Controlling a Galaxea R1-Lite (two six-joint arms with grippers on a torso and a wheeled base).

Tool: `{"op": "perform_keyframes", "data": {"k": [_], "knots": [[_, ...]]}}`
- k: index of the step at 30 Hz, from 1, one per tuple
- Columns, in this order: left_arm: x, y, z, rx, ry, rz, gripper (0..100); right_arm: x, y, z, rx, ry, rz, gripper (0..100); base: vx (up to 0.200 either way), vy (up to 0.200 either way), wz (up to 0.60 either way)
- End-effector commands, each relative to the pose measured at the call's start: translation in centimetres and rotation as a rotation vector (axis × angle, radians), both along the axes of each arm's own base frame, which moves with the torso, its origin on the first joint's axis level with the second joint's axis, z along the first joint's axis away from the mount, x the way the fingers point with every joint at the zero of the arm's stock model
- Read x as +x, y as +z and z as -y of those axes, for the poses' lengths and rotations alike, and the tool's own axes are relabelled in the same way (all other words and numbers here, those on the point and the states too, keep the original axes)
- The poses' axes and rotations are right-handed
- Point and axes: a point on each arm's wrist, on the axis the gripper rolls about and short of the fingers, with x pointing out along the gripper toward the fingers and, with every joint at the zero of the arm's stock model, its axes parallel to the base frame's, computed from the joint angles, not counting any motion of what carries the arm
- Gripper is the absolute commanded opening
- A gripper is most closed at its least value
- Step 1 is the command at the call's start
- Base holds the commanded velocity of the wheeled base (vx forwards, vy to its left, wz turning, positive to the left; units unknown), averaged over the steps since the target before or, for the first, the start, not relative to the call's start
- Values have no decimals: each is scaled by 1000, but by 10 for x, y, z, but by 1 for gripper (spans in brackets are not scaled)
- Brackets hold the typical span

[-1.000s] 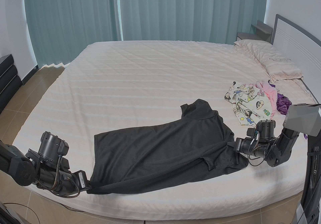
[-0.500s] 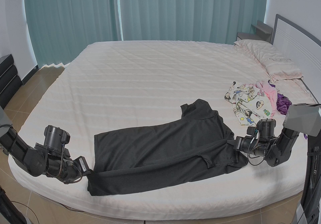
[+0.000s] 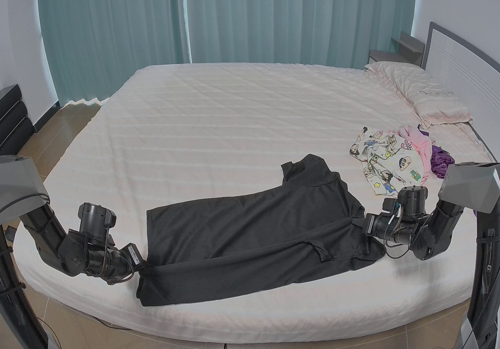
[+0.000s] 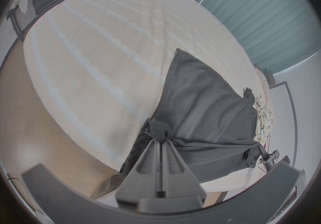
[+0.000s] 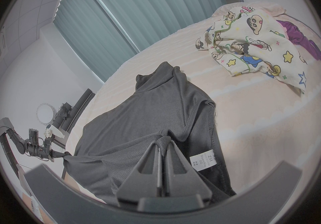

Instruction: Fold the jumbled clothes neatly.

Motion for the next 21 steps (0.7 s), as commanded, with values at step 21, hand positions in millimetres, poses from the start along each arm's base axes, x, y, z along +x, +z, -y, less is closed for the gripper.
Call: {"op": "perform_keyframes", "data": {"k": [21], "knots": [[22,-24,3,1,54,-38,0,12,-22,1,-15,-27,-22,0,0,0,0]]}}
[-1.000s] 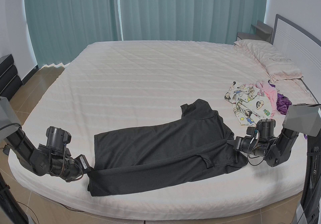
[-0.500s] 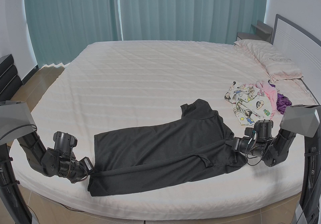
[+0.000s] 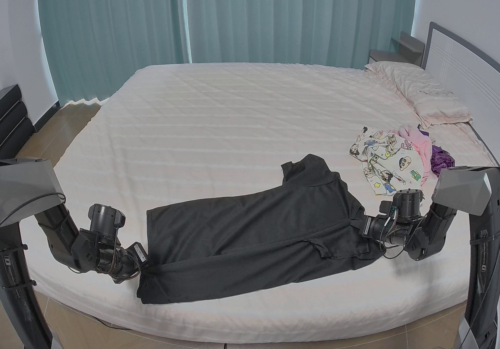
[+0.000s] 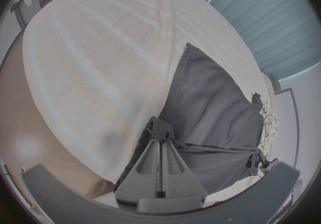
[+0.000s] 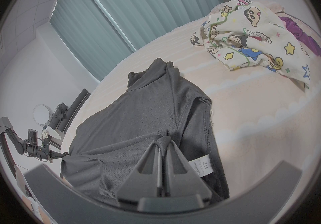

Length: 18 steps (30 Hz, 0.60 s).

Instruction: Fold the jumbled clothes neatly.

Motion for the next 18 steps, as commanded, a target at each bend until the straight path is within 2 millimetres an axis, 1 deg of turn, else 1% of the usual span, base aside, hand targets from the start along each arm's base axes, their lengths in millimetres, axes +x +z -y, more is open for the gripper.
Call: {"op": "perform_keyframes", "data": {"k": [1,5,6,7,11,14,16,18], "knots": [[0,-4,1,14,2,-10,0,0,-6,0,-1,0,-13,0,0,0,0],[4,-5,2,27,13,4,0,0,-8,-1,-1,3,-14,0,0,0,0],[4,-6,2,28,14,9,100,1,-8,-2,-1,5,-10,0,0,0,0],[4,-7,2,28,13,12,100,2,-8,-2,-1,3,-8,100,0,0,0],[4,-8,3,33,17,26,100,3,-9,-3,2,3,-3,100,0,0,0],[5,-8,3,18,39,29,100,3,-4,-1,9,-5,17,100,0,0,0],[6,-6,3,8,52,39,100,3,6,3,19,-18,41,100,0,0,0],[5,-5,3,-2,53,49,100,2,18,11,36,-49,57,100,0,0,0]]}}
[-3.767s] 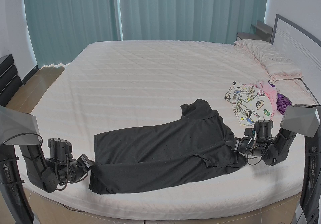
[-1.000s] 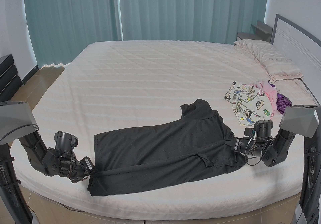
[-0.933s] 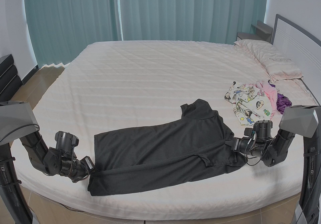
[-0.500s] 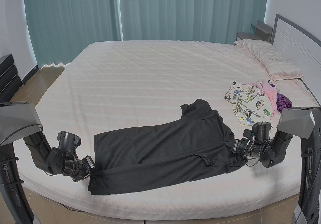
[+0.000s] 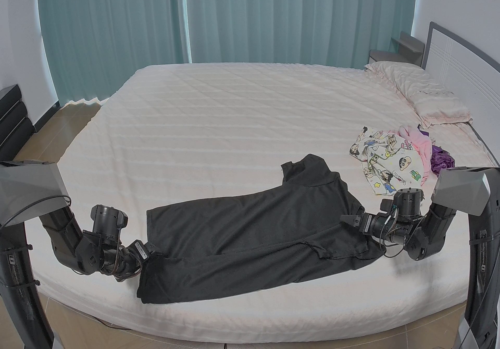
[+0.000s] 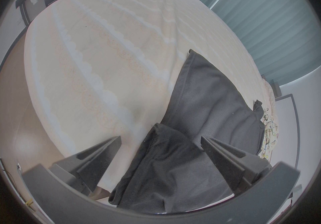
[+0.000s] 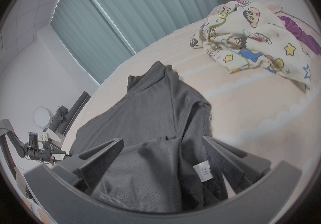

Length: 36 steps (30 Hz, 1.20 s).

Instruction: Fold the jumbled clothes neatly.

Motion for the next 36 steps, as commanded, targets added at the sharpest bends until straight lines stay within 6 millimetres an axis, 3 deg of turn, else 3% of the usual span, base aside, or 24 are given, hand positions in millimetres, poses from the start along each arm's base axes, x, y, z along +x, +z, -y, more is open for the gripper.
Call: {"op": "perform_keyframes", "data": {"k": [1,11,12,14,19,26,36], "knots": [[-1,1,-2,-15,8,8,100,-4,23,12,30,-48,34,100,0,0,0],[-12,15,-6,-118,79,162,100,-60,65,18,220,-336,-72,100,0,0,0],[-12,15,-6,-119,79,164,100,-61,66,19,223,-339,-73,100,0,0,0],[-13,16,-11,-128,91,185,100,-86,71,22,249,-367,-120,100,0,0,0],[-15,14,-14,-163,74,174,100,-109,73,21,282,-365,-161,100,200,0,0],[-14,12,-19,-163,92,171,100,-124,63,20,313,-305,-190,100,200,0,0],[-15,10,-18,-167,87,161,100,-126,57,26,315,-318,-184,100,0,0,0]]}}
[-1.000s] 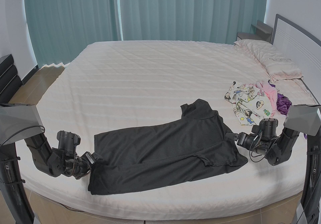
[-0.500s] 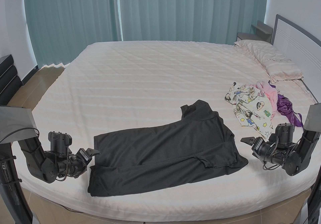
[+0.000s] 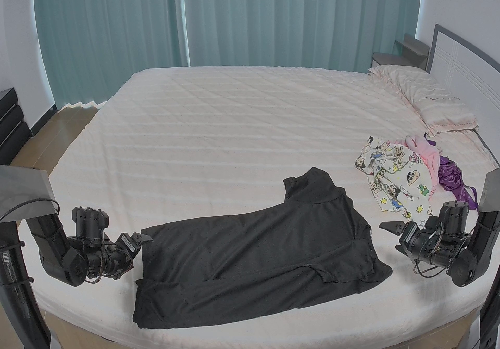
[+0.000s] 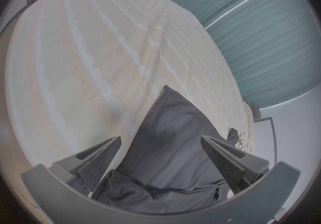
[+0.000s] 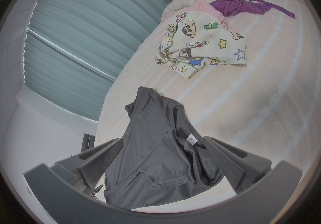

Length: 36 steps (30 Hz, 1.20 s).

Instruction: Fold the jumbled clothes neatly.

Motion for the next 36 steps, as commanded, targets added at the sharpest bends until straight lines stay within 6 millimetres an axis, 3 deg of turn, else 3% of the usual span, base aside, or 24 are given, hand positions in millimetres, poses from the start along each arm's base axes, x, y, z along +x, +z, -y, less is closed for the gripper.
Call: {"op": "perform_keyframes", "data": {"k": [1,5,19,26,33,36], "knots": [[0,-2,0,-4,-4,-6,100,-2,-4,1,0,-1,-22,100,0,0,0],[0,-2,0,-8,-8,-6,100,-5,-4,1,-1,-4,-26,100,0,0,0],[0,2,2,-20,4,5,100,-3,-8,1,-3,-5,-38,100,0,-171,0],[3,29,-5,8,44,113,100,-3,-7,1,-5,-1,-31,100,0,0,0],[13,37,-15,129,-9,171,100,-6,-6,1,-7,-2,-23,100,0,0,0],[35,22,-30,219,-43,183,100,-9,-7,0,-8,3,-7,100,0,0,0]]}}
